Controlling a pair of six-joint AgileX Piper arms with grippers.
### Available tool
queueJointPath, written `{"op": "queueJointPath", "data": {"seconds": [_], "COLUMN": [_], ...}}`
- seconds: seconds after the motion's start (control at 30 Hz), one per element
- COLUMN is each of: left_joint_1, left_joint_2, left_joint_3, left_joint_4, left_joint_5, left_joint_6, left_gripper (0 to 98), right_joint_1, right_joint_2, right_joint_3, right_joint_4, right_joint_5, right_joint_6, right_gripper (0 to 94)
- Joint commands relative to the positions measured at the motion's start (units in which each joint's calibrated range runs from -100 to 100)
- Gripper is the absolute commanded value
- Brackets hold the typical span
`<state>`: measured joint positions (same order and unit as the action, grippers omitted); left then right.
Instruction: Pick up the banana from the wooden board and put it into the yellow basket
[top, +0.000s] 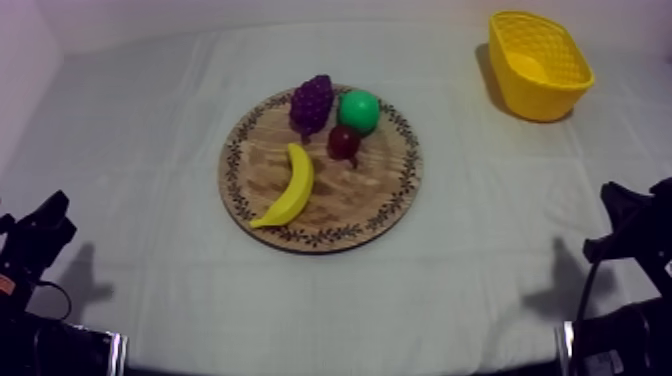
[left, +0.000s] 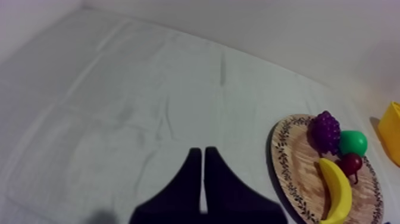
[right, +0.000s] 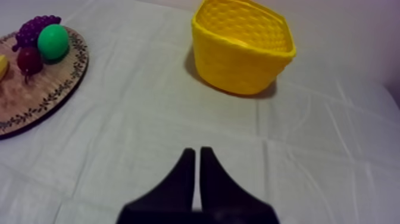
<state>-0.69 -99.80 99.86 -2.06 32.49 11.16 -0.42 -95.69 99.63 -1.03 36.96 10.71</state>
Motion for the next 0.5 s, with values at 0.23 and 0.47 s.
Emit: {"op": "queueJointPath", "data": {"seconds": [0.23,0.47], "left_joint_1": [0.0,0.0], "left_joint_2": [-0.03,-0.03], "left_joint_3": [0.03,0.03], "left_joint_4": [-0.01,-0.01], "left_joint_5": [0.01,0.01], "left_joint_6": [0.0,0.0], "left_gripper": [0.1,0.1], "right_joint_1": [-0.26,-0.07], "right_joint_2": [0.02,0.02], "right_joint_3": [0.04,0.04], "right_joint_4": [-0.07,-0.07], "right_joint_5": [-0.03,-0.03], "right_joint_6": [0.4,1.15], "right_gripper": [0.4,0.4]}}
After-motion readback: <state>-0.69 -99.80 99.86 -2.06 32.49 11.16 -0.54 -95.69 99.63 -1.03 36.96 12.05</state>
